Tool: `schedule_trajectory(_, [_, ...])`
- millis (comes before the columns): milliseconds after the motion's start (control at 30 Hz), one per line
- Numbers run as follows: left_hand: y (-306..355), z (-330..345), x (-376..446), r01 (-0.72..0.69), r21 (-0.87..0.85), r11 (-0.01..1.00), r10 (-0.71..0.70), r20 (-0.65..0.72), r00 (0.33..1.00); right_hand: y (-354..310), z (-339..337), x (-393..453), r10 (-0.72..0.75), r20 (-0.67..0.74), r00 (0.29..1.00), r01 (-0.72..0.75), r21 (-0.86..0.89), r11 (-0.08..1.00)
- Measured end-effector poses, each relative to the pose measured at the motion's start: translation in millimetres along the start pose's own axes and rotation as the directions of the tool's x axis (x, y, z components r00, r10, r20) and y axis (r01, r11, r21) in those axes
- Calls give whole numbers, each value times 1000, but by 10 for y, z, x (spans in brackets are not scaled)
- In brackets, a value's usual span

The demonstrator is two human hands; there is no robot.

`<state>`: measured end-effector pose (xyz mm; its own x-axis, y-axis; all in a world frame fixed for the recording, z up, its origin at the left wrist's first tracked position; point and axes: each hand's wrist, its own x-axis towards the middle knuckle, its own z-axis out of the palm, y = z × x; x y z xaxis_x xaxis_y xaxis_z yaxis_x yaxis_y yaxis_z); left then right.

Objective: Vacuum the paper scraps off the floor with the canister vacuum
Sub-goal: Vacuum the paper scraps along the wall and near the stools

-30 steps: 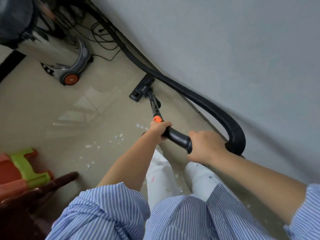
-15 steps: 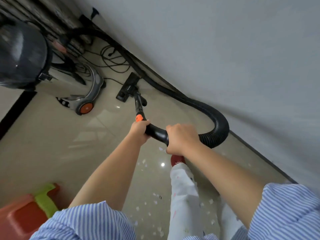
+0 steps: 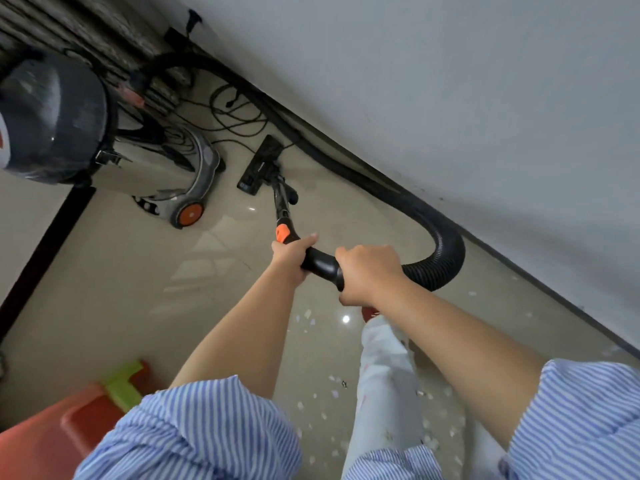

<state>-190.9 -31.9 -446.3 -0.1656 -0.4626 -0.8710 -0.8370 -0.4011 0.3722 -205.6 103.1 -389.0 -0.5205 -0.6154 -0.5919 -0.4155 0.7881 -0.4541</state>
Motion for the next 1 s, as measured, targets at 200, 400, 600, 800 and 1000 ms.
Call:
schedule_trajectory(200, [-605, 344, -555, 32, 28, 999, -32, -14, 999, 370, 136, -783, -44, 31, 999, 45, -38, 998])
schedule_trajectory(400, [-1276, 719, -1328, 40, -50, 998, -40, 1, 999, 761, 168, -1719, -132, 37, 991, 136, -138, 981])
schedule_trajectory(600, [-1862, 937, -2007, 48, -175, 983, -46, 18, 999, 965, 212, -2534, -170, 77, 982, 181, -177, 967])
schedule_trajectory(800, [-2449, 933, -2578, 84, -266, 960, -68, 66, 995, 977, 348, -3220, -177, 164, 971, 216, -271, 938])
schedule_trajectory(1000, [-2936, 870, -2782, 68, -321, 945, -37, 102, 994, 872, 524, -3638, -169, 198, 966, 230, -348, 909])
